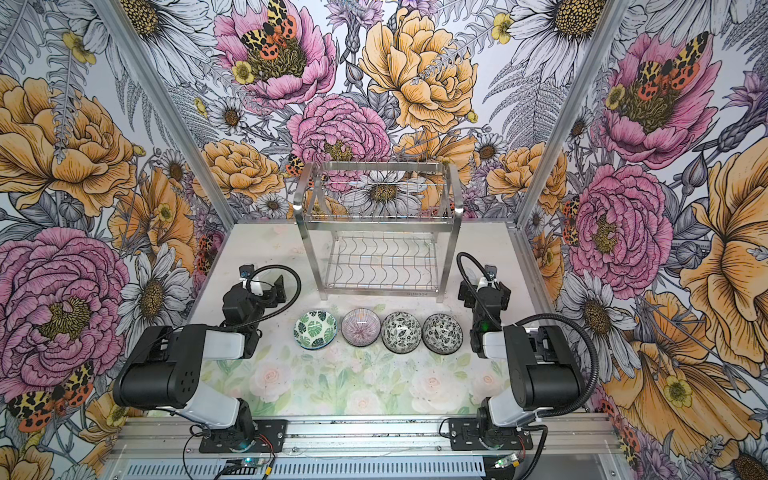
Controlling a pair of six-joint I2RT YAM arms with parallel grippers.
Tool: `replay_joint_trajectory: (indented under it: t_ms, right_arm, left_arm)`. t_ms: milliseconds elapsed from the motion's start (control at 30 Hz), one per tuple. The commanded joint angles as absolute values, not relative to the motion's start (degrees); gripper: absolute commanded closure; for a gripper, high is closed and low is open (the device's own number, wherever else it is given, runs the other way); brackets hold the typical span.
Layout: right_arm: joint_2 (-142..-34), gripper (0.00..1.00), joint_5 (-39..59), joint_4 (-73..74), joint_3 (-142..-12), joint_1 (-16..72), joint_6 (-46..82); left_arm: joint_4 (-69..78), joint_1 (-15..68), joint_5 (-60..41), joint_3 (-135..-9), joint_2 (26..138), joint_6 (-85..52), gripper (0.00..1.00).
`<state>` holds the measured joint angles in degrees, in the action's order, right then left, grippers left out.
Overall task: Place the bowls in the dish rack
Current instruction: 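Move both grippers forward from rest toward the bowls and rack, then lower the left gripper onto the green leaf bowl rim and grasp it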
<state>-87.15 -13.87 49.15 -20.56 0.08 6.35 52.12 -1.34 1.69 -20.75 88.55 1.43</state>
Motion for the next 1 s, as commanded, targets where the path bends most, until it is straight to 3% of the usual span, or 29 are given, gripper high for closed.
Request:
replay_joint_trajectory:
  t_ms: [0, 200, 400, 500, 733, 967]
  right_arm:
    - [-88.0, 0.00, -14.1, 51.0, -21.6, 0.0, 6.3]
    - [-77.4, 0.00, -22.3, 38.4, -24.6, 4.3, 3.7]
    - [-61.7, 0.01, -27.1, 20.9, -29.9, 13.4, 4.0]
    - [-57.7, 0.00, -25.9, 7.4, -35.8, 18.3, 6.8]
    - [-56.6, 0.00, -29.7, -11.4, -45.0, 31.8, 11.4]
    - [-61.0, 0.01, -27.4, -17.7, -52.0, 34.1, 13.6]
  left_arm:
    - [53.3, -1.0, 2.0, -22.0, 88.9, 1.0, 0.01]
    - [45.2, 0.0, 14.9, -21.4, 77.8, -2.0, 0.01]
    - [18.6, 10.6, 33.7, -31.0, 62.9, -1.9, 0.01]
    - [1.5, 13.9, 36.9, -37.4, 57.8, -7.5, 0.01]
    - [-22.8, 18.9, 28.2, -44.0, 51.4, -17.8, 0.01]
    - [-33.3, 19.3, 17.7, -44.8, 51.0, -22.3, 0.01]
